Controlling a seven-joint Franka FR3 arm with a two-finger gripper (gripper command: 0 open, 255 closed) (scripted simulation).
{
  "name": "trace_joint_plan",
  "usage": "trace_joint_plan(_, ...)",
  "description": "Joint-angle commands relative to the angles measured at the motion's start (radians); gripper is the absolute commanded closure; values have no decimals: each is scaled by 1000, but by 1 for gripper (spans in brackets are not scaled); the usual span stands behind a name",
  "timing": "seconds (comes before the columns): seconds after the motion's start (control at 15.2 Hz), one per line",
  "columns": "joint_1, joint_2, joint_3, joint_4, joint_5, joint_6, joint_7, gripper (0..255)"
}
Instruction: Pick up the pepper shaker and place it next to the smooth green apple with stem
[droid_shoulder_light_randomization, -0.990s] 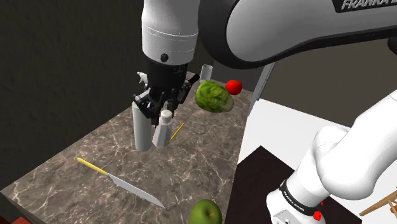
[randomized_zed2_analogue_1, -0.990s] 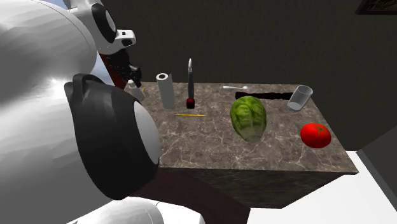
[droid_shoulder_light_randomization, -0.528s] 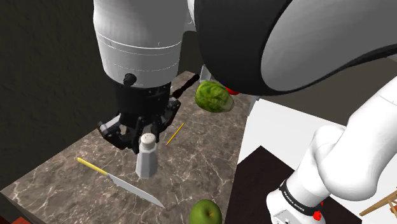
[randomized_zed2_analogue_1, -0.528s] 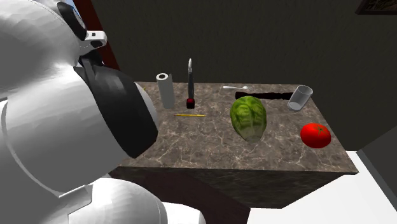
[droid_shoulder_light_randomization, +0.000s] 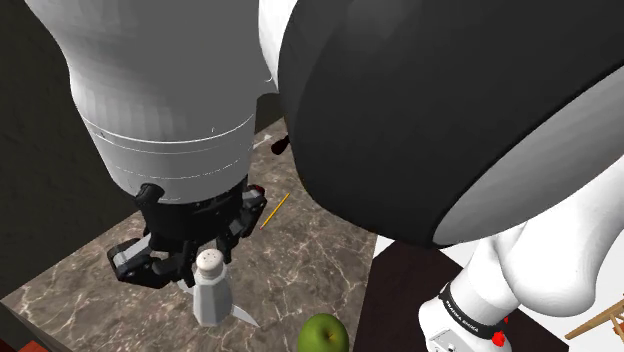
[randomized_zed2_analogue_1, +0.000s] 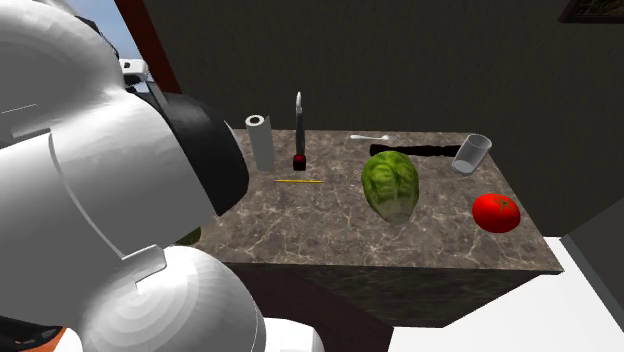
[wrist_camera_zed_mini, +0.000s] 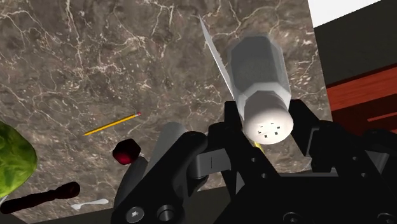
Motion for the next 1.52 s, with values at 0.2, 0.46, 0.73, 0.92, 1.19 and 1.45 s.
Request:
trace_joint_plan(0.2, 0, 11, 0, -58, -11, 65, 16, 255)
trace_joint_plan(0.46, 1, 23, 1, -100, -23, 115, 30, 255)
trace_joint_plan(0.73, 3, 40, 1, -139, -39, 164, 48, 255)
trace_joint_plan(0.92, 4, 55, 0, -165, -54, 199, 63, 255)
trace_joint_plan(1.19, 7, 79, -1, -197, -78, 246, 85, 255)
trace_joint_plan(1.45, 11, 107, -4, -225, -106, 291, 110, 255)
